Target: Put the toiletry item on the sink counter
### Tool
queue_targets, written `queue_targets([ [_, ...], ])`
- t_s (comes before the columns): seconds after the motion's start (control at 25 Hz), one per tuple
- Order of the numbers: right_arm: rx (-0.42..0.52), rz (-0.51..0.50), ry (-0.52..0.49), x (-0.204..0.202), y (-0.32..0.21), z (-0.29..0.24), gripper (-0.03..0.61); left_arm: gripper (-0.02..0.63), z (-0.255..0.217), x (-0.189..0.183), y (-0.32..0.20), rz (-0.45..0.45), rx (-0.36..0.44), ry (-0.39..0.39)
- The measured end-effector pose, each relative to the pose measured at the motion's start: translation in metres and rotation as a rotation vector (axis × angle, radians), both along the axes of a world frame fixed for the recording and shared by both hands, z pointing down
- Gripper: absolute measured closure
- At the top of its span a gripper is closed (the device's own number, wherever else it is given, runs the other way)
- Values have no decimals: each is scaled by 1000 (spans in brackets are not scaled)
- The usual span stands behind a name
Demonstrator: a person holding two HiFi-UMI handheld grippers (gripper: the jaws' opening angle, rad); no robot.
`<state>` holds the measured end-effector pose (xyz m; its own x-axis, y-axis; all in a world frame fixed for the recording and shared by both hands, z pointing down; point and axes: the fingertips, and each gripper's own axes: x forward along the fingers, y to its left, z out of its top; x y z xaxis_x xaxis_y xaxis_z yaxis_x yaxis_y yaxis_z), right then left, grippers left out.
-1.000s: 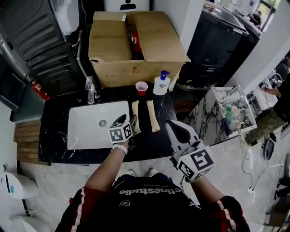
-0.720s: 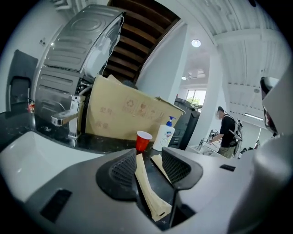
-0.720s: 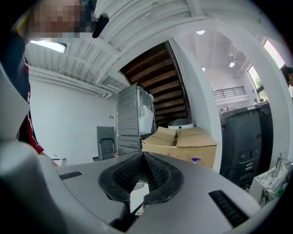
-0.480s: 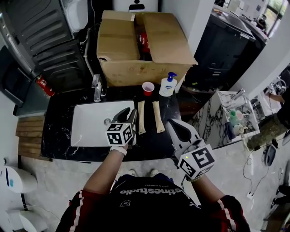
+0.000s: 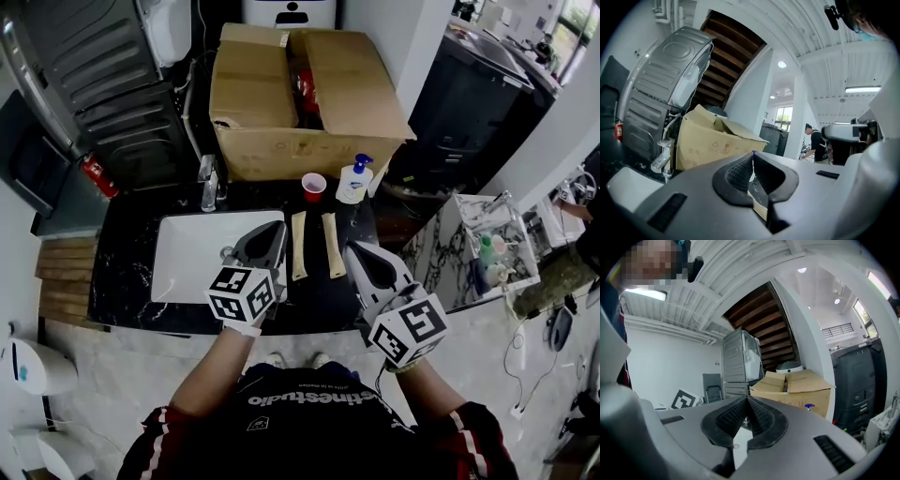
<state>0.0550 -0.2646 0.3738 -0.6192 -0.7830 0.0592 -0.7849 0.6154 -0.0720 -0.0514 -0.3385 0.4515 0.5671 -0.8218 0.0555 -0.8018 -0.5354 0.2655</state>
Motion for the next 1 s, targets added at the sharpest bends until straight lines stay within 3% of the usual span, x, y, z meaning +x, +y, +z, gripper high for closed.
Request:
queue_targets([
  [0.28,28,-14,-3,-12,-4,-9,541,600,-34,-3,17,30,103,-95],
  [0.52,45,-20,-3,-22,-6,-17,541,599,-55,-4,36,81,127,-45],
  [1.0,78,-24,1,-31,2,-24,541,599,-78,-5,60,110,225,-72],
])
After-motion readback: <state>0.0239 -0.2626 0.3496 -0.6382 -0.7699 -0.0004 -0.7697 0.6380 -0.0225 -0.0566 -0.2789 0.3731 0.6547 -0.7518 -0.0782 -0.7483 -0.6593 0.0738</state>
